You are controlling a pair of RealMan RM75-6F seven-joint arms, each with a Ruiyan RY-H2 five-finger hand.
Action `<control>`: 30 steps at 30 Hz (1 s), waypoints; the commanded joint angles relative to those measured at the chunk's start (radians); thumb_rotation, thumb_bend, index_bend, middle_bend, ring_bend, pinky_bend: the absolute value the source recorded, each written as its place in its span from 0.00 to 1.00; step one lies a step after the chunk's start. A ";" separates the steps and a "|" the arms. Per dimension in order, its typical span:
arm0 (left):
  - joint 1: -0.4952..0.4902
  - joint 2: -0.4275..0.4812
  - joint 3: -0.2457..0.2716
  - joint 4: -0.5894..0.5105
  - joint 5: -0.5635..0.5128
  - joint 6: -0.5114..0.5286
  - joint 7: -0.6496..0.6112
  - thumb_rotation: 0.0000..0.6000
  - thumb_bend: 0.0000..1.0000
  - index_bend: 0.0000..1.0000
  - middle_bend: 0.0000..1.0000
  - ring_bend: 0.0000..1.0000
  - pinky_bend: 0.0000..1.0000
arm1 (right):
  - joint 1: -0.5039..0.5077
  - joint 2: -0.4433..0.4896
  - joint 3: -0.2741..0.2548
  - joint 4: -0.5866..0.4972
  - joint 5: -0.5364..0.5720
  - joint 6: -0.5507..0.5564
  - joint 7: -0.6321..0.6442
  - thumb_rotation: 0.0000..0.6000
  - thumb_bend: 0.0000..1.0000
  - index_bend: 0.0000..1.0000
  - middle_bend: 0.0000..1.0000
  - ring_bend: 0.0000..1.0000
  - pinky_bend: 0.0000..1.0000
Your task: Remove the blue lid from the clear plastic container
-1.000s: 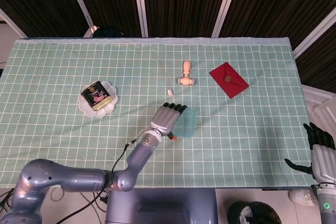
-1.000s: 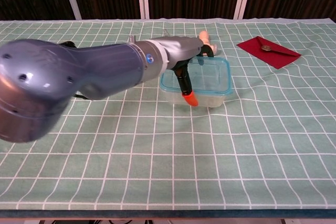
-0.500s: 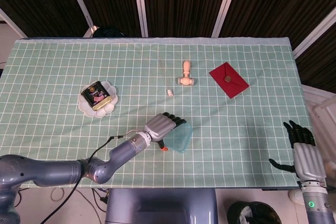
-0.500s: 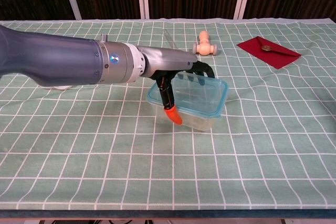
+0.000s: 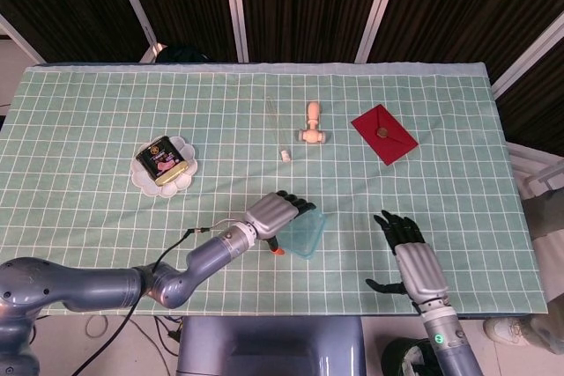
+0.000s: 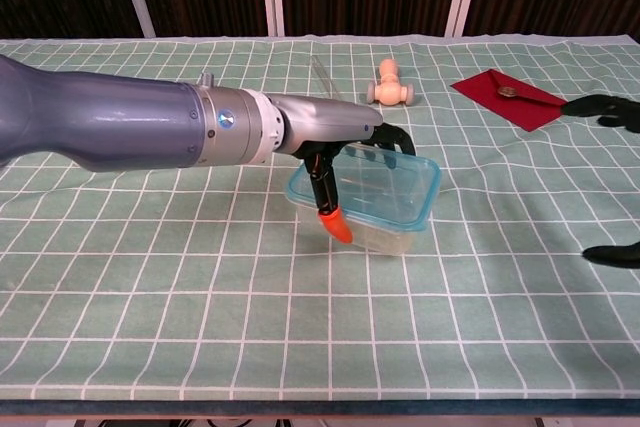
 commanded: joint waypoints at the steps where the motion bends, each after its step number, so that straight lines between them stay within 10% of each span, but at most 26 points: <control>1: -0.006 -0.003 0.006 -0.002 -0.006 0.006 -0.002 1.00 0.02 0.21 0.23 0.25 0.34 | 0.022 -0.077 -0.008 -0.006 0.014 -0.013 -0.058 1.00 0.15 0.00 0.00 0.00 0.00; 30: -0.073 -0.069 0.037 -0.009 -0.085 0.057 -0.001 1.00 0.02 0.21 0.23 0.25 0.34 | 0.092 -0.360 0.066 0.125 0.162 0.017 -0.174 1.00 0.15 0.00 0.00 0.00 0.00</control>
